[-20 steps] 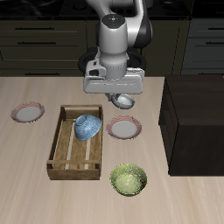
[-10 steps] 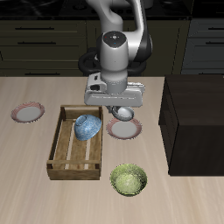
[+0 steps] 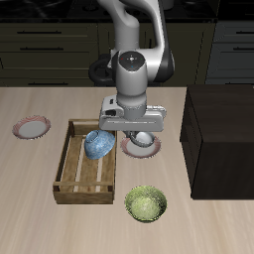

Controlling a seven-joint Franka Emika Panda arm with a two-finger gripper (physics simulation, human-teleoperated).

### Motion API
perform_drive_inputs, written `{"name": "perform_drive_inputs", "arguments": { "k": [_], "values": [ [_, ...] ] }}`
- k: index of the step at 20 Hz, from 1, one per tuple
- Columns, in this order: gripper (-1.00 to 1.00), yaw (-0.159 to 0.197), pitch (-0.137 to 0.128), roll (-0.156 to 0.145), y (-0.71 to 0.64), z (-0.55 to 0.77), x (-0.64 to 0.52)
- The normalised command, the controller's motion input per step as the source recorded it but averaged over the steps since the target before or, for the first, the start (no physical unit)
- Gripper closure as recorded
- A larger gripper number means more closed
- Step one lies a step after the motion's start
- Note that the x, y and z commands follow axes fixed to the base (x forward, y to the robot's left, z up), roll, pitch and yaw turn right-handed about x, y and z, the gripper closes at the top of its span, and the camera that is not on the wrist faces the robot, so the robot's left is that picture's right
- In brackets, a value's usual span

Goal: Place the white bowl onto the plate that is in the table center

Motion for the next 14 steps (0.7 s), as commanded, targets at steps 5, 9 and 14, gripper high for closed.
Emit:
{"name": "perform_drive_inputs", "arguments": {
  "k": [5, 9, 14],
  "values": [
    [1.00, 0.021, 0.058, -0.020, -0.03, -0.25, 0.03],
    [-1.00, -0.006, 0.035, 0.007, 0.03, -0.14, -0.08],
    [-1.00, -0.015, 0.008, 0.025, 0.01, 0.06, -0.07]
  ]
}}
